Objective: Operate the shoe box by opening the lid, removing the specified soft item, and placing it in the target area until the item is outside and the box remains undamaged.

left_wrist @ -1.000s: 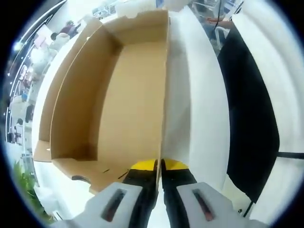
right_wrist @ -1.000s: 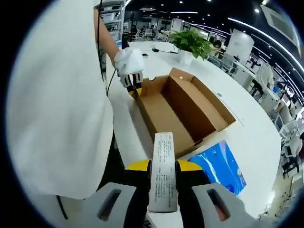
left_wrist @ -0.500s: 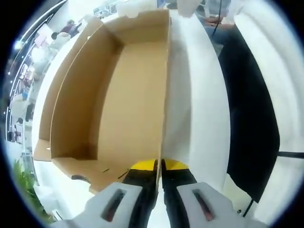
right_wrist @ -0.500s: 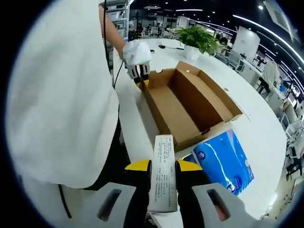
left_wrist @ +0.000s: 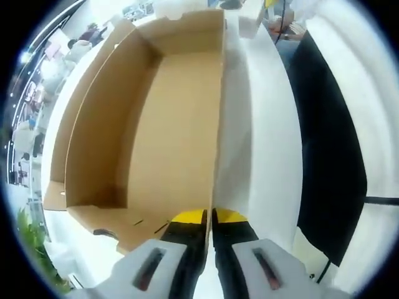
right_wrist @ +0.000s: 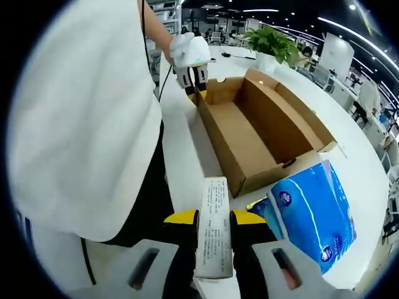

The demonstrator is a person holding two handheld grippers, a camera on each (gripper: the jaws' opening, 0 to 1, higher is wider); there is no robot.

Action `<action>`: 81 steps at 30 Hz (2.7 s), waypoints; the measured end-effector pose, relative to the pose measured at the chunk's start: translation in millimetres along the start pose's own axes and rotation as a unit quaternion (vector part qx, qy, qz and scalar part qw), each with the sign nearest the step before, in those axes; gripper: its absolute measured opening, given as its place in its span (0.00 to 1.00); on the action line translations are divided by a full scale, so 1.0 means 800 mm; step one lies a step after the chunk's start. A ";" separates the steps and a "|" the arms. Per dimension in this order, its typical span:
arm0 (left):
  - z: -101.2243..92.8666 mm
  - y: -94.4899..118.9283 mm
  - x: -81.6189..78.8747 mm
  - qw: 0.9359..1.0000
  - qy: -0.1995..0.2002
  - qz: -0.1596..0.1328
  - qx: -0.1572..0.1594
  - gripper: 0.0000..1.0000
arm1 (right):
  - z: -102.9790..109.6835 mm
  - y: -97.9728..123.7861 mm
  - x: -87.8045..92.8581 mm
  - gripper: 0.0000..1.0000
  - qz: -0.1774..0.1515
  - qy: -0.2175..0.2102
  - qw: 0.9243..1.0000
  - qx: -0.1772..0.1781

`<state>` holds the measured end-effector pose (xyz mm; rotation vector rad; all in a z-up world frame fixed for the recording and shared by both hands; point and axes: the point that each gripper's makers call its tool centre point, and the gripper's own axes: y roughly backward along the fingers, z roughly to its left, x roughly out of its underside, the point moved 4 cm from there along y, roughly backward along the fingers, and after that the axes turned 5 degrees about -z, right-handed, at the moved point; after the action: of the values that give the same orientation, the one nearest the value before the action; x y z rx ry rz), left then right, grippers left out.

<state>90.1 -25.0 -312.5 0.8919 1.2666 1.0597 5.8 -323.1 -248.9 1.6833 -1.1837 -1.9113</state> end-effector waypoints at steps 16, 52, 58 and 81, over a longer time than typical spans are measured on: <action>-0.001 0.001 -0.001 1.000 0.003 0.006 -0.001 0.03 | -0.012 -0.015 0.036 0.18 0.028 0.017 0.999 -0.009; 0.001 -0.001 0.002 1.000 0.001 0.024 -0.002 0.03 | -0.049 0.001 0.076 0.19 0.148 0.187 0.970 0.036; 0.000 0.000 0.001 1.000 -0.001 0.025 -0.002 0.03 | -0.050 -0.001 0.075 0.19 0.148 0.204 0.967 0.035; 0.002 -0.001 0.002 1.000 0.002 0.030 0.004 0.03 | -0.042 0.068 0.027 0.25 0.043 -0.054 0.978 0.196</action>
<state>91.4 -23.9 -313.7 0.9402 1.2555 1.1051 17.3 -383.3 -220.4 1.6921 -1.7411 -1.8245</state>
